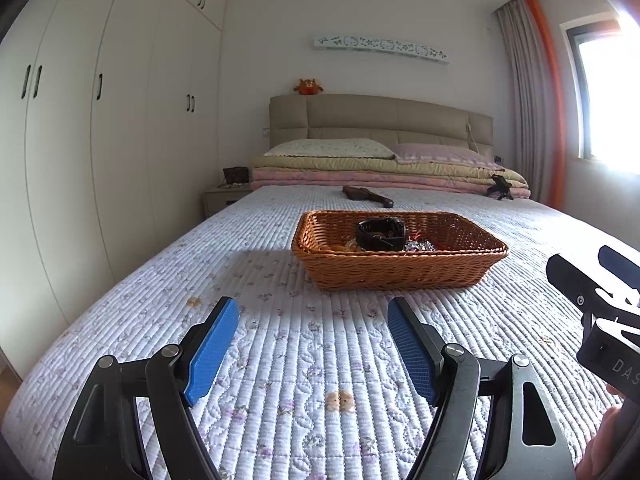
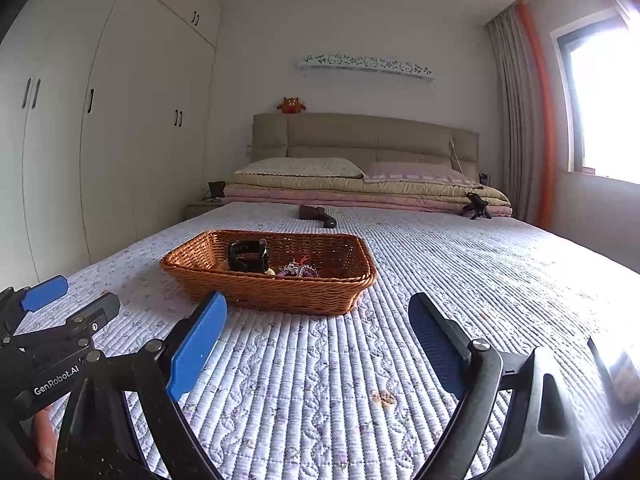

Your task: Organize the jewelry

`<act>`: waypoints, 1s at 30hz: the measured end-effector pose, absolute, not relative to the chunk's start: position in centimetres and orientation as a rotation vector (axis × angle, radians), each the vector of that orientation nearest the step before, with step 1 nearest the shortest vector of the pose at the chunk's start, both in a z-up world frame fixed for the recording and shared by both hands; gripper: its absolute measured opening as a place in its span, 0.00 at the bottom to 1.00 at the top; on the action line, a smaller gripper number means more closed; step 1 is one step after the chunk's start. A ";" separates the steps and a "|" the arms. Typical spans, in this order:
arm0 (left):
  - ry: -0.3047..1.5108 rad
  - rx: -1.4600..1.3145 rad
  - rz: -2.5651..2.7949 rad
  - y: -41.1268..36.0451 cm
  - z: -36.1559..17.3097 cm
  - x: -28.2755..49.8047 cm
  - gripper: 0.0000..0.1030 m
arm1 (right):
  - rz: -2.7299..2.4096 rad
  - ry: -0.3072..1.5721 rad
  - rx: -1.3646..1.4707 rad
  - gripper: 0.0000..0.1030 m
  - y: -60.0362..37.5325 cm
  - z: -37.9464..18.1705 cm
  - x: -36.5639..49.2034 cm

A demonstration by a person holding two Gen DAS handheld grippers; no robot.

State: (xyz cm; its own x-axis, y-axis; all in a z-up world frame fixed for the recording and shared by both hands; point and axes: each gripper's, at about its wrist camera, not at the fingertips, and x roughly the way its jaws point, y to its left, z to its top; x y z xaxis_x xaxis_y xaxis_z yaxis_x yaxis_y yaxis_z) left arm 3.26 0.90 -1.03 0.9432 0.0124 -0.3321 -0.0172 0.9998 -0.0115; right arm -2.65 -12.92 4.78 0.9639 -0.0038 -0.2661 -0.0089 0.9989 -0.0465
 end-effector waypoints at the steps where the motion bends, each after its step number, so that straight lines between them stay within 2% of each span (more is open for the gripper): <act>1: 0.338 -0.013 0.016 0.9 -1.0 3.3 0.76 | 0.002 0.271 -0.047 0.91 -12.9 4.7 -2.6; 4: 0.338 -0.011 0.017 0.8 -1.0 3.2 0.76 | -0.001 0.275 -0.041 0.93 -12.9 4.7 -2.5; 30: 0.339 -0.005 0.016 0.8 -1.1 3.3 0.77 | -0.002 0.283 -0.040 0.94 -12.5 4.5 -2.4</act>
State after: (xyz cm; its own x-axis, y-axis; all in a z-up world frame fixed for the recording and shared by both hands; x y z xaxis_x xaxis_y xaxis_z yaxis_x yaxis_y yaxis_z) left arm 3.31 0.77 -1.12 0.9430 0.0148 -0.3324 -0.0164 0.9999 -0.0020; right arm -2.36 -12.53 4.47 0.9602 -0.0075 -0.2794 -0.0037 0.9992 -0.0394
